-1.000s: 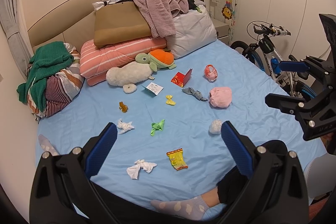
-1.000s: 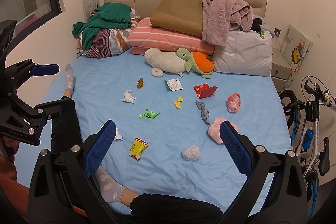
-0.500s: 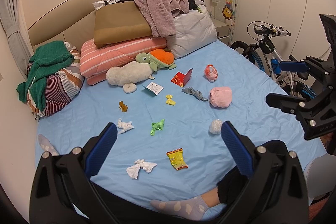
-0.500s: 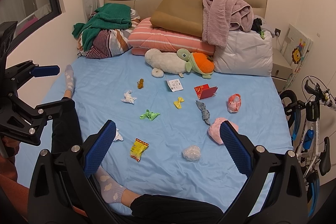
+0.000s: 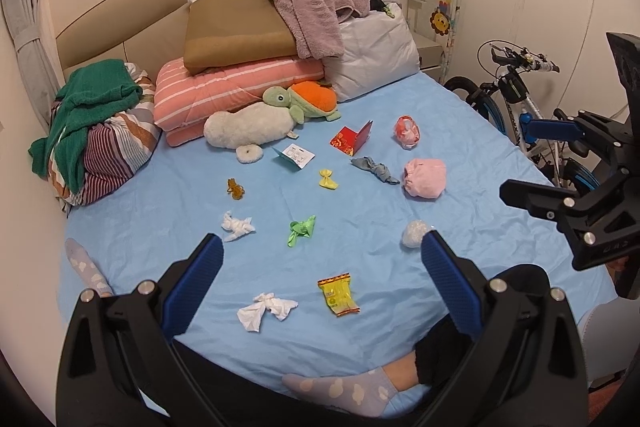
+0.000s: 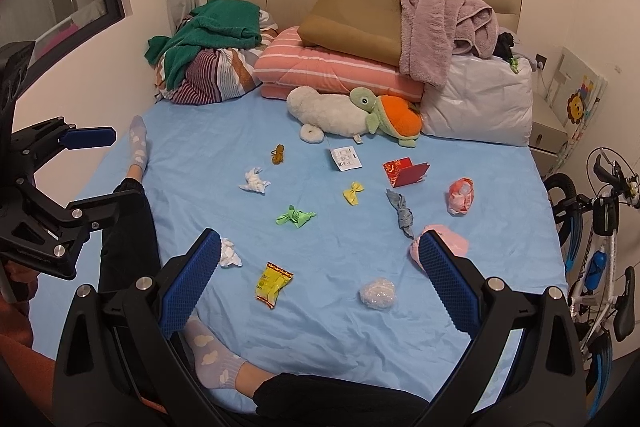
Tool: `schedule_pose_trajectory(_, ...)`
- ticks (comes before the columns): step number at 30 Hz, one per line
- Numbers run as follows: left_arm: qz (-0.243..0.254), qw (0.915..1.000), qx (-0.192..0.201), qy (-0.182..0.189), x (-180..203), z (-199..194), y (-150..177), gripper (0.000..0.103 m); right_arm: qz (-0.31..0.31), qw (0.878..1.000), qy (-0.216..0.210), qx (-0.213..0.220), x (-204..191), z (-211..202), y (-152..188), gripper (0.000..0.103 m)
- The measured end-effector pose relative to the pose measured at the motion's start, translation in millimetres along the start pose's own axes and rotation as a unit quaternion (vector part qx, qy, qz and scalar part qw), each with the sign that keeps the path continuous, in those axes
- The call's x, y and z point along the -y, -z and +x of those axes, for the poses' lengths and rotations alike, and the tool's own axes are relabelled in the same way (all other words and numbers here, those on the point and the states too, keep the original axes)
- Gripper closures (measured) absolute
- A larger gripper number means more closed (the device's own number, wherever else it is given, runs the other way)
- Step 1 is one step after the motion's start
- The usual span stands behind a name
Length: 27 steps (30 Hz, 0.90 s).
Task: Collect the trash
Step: 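Grasp the white tissue with the left tool while the right tool grasps the yellow chip bag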
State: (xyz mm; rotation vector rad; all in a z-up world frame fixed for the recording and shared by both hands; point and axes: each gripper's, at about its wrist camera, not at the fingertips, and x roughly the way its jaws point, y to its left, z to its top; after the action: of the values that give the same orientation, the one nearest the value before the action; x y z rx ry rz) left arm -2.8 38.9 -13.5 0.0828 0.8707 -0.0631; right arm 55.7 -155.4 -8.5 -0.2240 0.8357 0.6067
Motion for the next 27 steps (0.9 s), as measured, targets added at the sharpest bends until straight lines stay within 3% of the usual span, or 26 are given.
schedule_pose_trajectory(15, -0.057, 0.9974, -0.015, -0.041, -42, 37, 47, 0.004, -0.008, 1.000, -0.024, 0.000, -33, 73, 16, 0.007)
schedule_pose_trajectory(27, -0.099, 0.9915, -0.047, -0.070, -84, 103, 103, 0.004, 0.004, 0.999, -0.025, -0.027, -54, 163, 60, 0.007)
